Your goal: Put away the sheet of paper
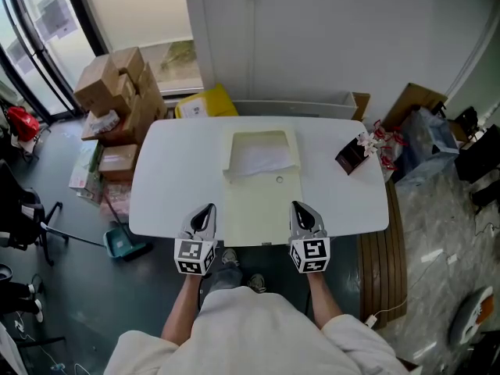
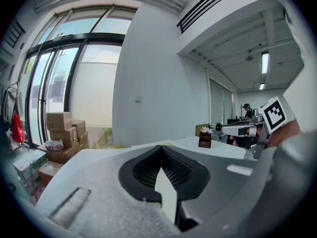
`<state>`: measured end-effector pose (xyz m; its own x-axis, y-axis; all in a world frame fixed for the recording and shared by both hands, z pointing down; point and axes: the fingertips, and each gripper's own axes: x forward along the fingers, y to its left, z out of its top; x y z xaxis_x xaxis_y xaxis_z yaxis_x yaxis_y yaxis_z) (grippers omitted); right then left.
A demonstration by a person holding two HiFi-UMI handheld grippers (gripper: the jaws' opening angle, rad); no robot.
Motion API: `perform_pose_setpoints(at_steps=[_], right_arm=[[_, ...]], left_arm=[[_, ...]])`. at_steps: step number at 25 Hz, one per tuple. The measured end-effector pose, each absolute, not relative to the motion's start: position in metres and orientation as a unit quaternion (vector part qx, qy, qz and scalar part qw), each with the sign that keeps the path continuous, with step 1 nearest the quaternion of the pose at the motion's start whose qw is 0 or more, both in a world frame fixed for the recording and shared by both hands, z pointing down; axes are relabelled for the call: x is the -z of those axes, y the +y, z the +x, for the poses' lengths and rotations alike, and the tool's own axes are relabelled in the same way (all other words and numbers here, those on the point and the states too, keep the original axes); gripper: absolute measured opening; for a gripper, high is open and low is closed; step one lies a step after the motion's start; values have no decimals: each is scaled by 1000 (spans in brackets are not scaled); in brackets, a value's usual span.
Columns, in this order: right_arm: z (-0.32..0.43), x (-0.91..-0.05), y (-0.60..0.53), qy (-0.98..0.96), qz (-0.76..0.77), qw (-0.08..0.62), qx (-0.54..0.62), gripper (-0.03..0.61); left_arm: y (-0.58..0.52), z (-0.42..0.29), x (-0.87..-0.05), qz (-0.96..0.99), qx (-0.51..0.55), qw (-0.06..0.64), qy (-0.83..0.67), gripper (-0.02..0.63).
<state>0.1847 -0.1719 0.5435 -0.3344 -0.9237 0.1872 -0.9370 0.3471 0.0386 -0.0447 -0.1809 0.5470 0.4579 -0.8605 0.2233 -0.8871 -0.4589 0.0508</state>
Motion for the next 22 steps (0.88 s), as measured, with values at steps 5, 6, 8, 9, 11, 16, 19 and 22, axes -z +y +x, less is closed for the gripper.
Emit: perform_pose_setpoints(at_steps=[5,6,8,9,11,16,19,22], right_arm=[[186,-547,-159,-817,569,85,-40,0],[186,-547,-157,-817,569,85,-40,0],[185,-546,-155,-818,568,85,-37,0],[185,-544,-155,-818,568,86,-35,0],[185,-543,-154,-818,568,87,-33,0],[186,-542,-152,-816,570,85,-33,0],[186,-542,-152,-816,571,85,-32,0],[186,-542,-154,-815,572,87,-31,0]], left_arm=[[-171,-42,-548,847,-81,79,-519,0],[-170,-42,-548,847,-80,78,-519,0],[-168,-42,-548,846,-78,79,-521,0],[-167,-41,-547,846,-77,79,-521,0],[-166,-40,-547,846,-76,80,-521,0],[-163,-36,-548,847,-75,79,-521,0],[-163,-35,-548,847,-76,78,-520,0],[-164,-34,-548,847,-77,78,-520,0]])
